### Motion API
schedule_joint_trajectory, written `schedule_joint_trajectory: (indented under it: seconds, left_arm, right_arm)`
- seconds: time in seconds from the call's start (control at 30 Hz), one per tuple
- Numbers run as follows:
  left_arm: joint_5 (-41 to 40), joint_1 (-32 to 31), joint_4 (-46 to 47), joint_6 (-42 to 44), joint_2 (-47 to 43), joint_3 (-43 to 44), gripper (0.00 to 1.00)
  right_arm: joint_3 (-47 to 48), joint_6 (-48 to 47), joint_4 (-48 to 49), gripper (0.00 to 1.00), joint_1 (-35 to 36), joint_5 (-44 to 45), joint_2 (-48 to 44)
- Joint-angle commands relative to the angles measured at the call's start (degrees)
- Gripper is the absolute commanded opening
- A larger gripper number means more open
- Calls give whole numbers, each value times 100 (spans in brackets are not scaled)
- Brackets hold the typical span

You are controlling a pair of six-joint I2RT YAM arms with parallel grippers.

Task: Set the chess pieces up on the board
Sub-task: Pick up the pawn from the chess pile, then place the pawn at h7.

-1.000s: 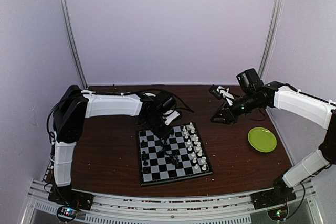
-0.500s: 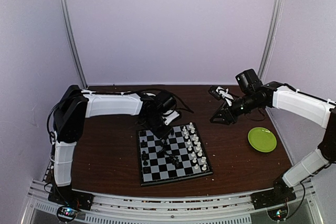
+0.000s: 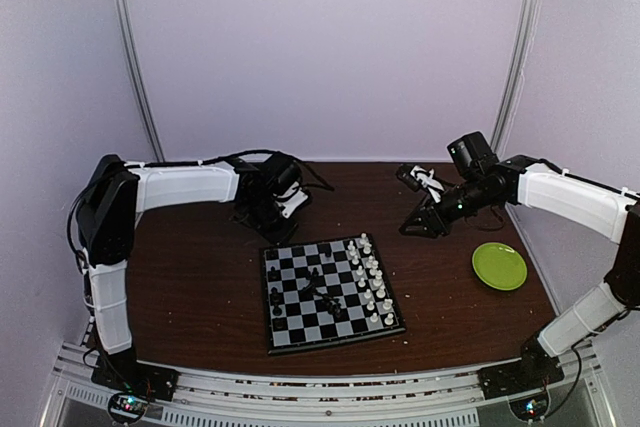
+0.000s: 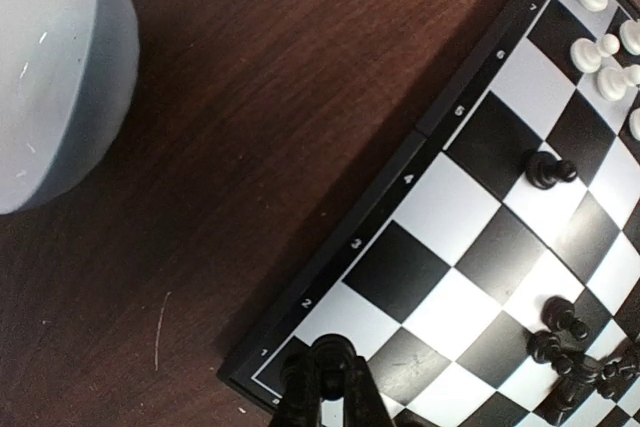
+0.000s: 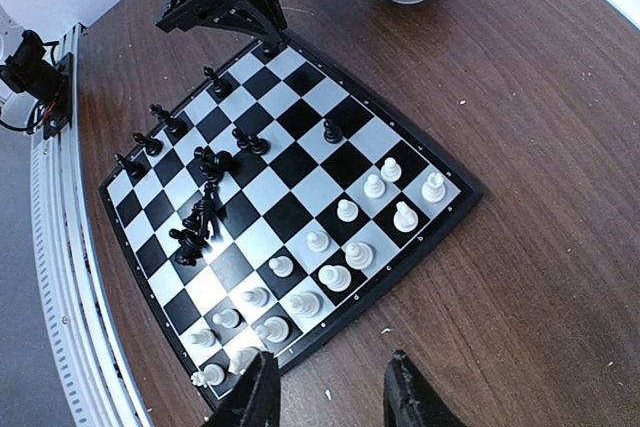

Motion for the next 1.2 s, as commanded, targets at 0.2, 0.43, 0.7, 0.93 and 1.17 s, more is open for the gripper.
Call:
schedule_joint_trajectory:
  seconds: [0.2,0.43,0.7,0.93,1.17]
  left_arm:
    - [115,50,53,140,-184,-190,3]
    - [206,44,53,184,-154,-218,3]
    - [320,45,54,169,-29,-179,3]
    - [288,44,46,171,11,-177,3]
    - [321,40,46,166,86,-165,4]
  right_arm:
    - [161,-29,-40,36,-5,-15,96]
    - [179,-34,-55,36,-5,-23,132]
    - [179,-40,-64,36,-8,-15,142]
    - [189,-55,-68,36,-3,-6,141]
    - [189,-55,-79,36,-10,-5,150]
